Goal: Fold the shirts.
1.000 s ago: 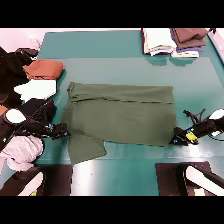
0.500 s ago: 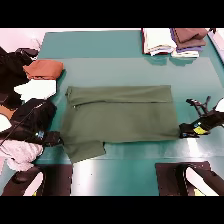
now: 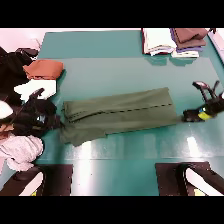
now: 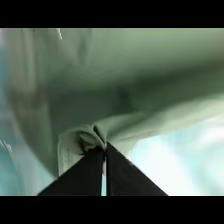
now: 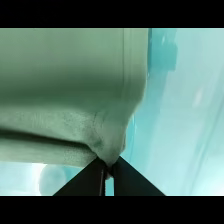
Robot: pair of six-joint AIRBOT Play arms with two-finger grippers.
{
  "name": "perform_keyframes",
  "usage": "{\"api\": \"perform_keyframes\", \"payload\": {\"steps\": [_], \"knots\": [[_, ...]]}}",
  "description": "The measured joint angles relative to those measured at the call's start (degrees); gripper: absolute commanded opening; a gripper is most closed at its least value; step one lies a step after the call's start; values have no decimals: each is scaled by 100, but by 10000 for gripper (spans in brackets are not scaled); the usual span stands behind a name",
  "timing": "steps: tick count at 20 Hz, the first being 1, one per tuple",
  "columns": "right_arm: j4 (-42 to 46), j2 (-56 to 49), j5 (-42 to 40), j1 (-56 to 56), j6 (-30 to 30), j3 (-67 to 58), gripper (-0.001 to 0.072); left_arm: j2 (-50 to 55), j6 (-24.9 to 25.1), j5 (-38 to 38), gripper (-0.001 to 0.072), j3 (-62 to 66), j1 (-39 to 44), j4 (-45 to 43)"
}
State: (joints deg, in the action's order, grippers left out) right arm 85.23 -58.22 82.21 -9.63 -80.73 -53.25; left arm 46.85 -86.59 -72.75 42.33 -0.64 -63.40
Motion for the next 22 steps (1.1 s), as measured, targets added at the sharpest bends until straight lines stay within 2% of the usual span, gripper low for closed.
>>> {"api": "perform_keyframes", "payload": {"steps": [4, 7, 8, 9, 10, 11, 13, 14, 15, 16, 17, 22], "knots": [[-61, -1388, -295, 297, -26, -1259, 17, 1320, 166, 835, 21, 835, 0, -63], [-431, -2264, -426, 326, -35, -2063, 18, 2103, 234, 1237, 22, 1335, -2, -105], [-599, -2524, -452, 302, -37, -2299, 27, 2308, 247, 1351, 53, 1447, -2, -96], [-758, -2743, -470, 275, -37, -2500, 175, 2446, 258, 1432, 349, 1521, -2, -81], [-957, -2955, -514, 234, -37, -2706, 347, 2555, 267, 1547, 551, 1585, -4, -66], [-1143, -3128, -535, 186, -35, -2881, 410, 2632, 245, 1622, 547, 1635, -7, -55], [-1604, -3401, -575, 48, 31, -3198, 411, 2728, 144, 1700, 529, 1757, -4, -9], [-1823, -3486, -577, -52, 138, -3316, 410, 2756, 90, 1692, 325, 1834, -2, 17], [-1993, -3541, -568, -155, 234, -3394, 410, 2776, 57, 1644, 76, 1906, -7, 52], [-2151, -3585, -533, -280, 341, -3451, 442, 2789, 35, 1574, 22, 1965, -7, 111], [-2245, -3611, -444, -422, 433, -3464, 497, 2800, 26, 1497, 21, 2006, -4, 199], [-2492, -3744, -142, -1325, 859, -2907, 497, 2826, -44, 1456, 21, 2094, 470, 479]]}}
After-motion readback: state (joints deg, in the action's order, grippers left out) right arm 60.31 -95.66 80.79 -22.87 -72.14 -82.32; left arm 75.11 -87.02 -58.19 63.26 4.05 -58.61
